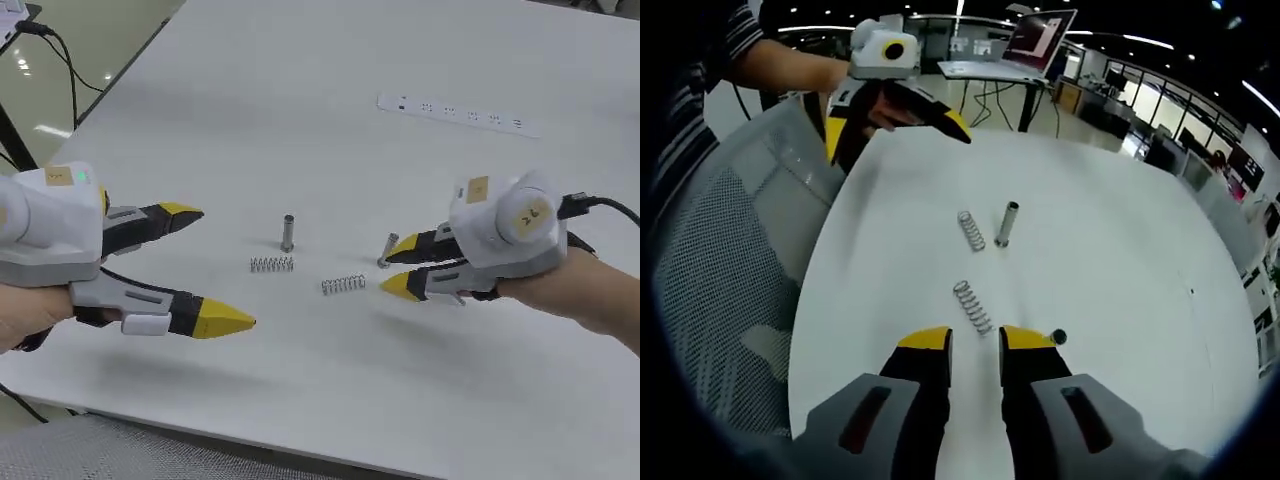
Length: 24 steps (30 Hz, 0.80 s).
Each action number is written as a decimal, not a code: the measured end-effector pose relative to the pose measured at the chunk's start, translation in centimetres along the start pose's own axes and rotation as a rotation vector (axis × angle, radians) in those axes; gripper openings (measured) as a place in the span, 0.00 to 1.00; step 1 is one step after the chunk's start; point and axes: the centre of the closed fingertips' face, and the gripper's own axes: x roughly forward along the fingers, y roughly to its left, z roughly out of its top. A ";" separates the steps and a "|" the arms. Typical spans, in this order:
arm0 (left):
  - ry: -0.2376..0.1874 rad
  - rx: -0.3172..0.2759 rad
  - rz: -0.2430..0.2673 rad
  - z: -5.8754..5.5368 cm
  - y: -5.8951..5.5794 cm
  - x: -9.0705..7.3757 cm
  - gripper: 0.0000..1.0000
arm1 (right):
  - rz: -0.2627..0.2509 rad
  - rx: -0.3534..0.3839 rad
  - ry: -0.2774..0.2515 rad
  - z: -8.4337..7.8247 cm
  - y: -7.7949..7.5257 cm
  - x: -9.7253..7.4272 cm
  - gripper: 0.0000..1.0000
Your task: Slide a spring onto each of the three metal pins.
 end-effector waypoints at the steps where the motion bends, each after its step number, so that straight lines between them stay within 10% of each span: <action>1: 0.001 0.001 -0.001 0.0 0.0 0.0 0.96 | 0.006 -0.009 0.001 0.2 0.1 0.3 0.16; 24: 0.020 0.001 -0.003 -0.8 -0.1 -0.2 0.95 | 0.043 -0.097 0.105 -1.0 -0.4 4.8 0.13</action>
